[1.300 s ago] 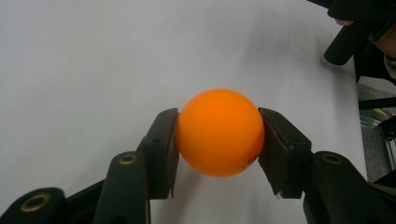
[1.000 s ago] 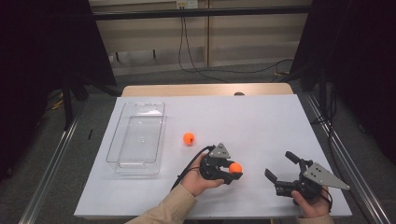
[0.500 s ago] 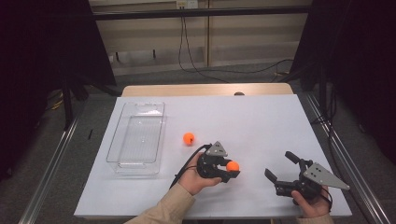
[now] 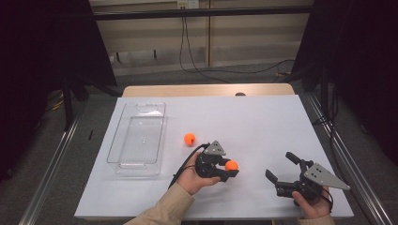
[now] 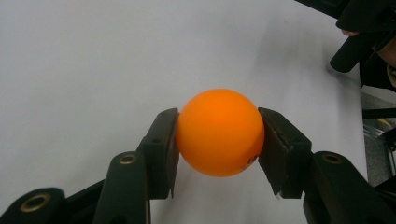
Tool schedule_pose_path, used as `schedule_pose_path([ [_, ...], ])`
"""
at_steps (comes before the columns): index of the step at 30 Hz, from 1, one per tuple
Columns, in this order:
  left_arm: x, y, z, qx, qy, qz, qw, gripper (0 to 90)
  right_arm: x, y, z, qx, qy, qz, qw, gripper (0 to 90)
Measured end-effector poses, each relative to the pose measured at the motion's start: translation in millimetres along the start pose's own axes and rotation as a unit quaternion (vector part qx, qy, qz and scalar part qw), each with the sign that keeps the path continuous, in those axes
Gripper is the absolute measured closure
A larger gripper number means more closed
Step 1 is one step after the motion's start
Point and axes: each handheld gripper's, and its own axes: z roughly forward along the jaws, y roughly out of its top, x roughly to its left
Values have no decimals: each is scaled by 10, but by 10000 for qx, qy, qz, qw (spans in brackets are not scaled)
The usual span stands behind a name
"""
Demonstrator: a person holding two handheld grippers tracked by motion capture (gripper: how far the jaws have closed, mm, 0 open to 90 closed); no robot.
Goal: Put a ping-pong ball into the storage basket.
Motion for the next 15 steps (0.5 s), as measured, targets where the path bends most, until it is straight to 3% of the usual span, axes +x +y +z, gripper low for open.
schedule_pose_path([
  [15,56,7,-107,-99,72,-127,9998,508,4,-7,13,2,-5,6,10000,21],
])
